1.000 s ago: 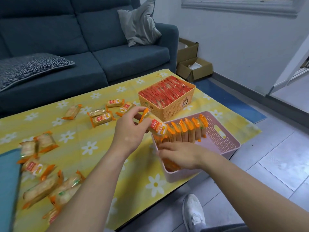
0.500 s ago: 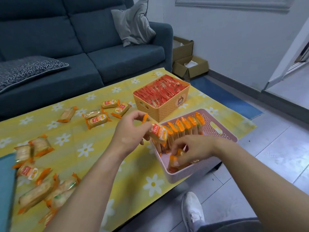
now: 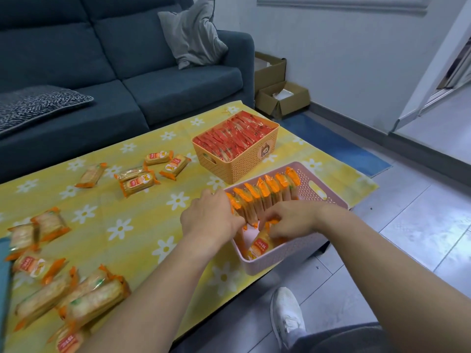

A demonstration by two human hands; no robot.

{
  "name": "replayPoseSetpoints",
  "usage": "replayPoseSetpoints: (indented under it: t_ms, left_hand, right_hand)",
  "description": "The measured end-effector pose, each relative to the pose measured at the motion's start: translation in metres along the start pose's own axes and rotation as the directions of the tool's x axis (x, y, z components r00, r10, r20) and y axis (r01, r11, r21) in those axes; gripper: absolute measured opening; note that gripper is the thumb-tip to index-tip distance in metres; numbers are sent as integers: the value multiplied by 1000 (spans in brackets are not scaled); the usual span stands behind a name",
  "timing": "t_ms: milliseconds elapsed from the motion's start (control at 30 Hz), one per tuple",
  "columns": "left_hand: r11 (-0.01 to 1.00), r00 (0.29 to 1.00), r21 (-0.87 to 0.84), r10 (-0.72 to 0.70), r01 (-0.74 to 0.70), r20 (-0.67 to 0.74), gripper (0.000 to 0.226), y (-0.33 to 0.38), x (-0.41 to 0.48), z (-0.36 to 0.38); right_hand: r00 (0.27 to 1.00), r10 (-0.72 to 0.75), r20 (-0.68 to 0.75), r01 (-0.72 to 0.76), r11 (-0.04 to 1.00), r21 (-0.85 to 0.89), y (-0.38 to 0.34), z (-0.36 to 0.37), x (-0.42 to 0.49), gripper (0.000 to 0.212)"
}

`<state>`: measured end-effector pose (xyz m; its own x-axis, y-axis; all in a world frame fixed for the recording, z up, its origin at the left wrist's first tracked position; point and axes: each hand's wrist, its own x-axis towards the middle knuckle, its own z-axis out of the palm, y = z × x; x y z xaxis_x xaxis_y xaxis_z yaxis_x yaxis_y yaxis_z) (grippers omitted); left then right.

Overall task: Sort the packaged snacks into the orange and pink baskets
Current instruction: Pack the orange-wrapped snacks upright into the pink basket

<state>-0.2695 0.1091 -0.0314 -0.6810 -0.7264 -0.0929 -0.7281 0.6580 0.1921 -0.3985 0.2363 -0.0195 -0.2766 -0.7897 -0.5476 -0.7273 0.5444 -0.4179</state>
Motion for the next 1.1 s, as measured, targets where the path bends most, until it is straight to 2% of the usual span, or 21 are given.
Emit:
replayPoseSetpoints:
  t_ms: [133, 267, 333, 400, 467, 500, 567, 600, 733, 800, 900, 967, 1100]
  left_hand:
    - [998, 998, 11, -54, 54, 13, 60, -5, 5, 9]
    - [998, 998, -14, -55, 55, -5, 66, -5, 3, 11]
    - [996, 994, -59, 55, -61, -92, 51, -6, -1, 7]
    - [948, 951, -152, 250, -279, -182, 30, -9, -3, 3]
    - [870, 897, -217, 425, -443, -124, 28, -8, -6, 0]
    - [848, 876, -231, 480, -477, -49, 33, -6, -9, 1]
    - [840, 860, -288, 502, -460, 92, 43, -1, -14, 6]
    - [836, 862, -324, 497, -443, 104, 47, 1, -14, 11]
    - [804, 873, -391, 488, -448, 4, 47, -2, -9, 16]
    - [803, 866, -361, 498, -474, -29, 49, -4, -8, 14]
    - [861, 879, -179, 470, -476, -76, 42, -5, -10, 11]
    - [899, 903, -103, 414, -425, -113, 41, -4, -10, 10]
    - [936, 925, 47, 351, -348, -148, 49, 1, -11, 14]
  right_hand:
    - [1000, 5, 20, -5, 1000, 17, -4, 6, 0, 32]
    - [998, -32, -48, 33, 999, 26, 2, 6, 2, 18]
    - [995, -45, -88, 48, 998, 27, 6, 4, 0, 13]
    - [988, -59, -145, 62, 998, 17, 8, 2, -1, 13]
    - [973, -84, -214, 88, 996, 11, 11, -1, -1, 12]
    - [963, -99, -249, 104, 995, 7, 13, -2, -2, 11]
    - [946, -120, -301, 127, 992, 3, 14, -3, -2, 12]
    - [940, -127, -316, 137, 990, 10, 13, -3, -3, 12]
    - [942, -82, -327, 123, 987, 107, 11, -1, -3, 17]
    - [958, -43, -285, 84, 987, 134, 13, -1, -1, 25]
    - [977, 19, -212, 4, 994, 107, 19, -1, 1, 31]
    - [990, 47, -131, -37, 996, 77, 21, -2, -1, 32]
    - [1000, 21, 1, -21, 1000, 20, 14, 0, 0, 39]
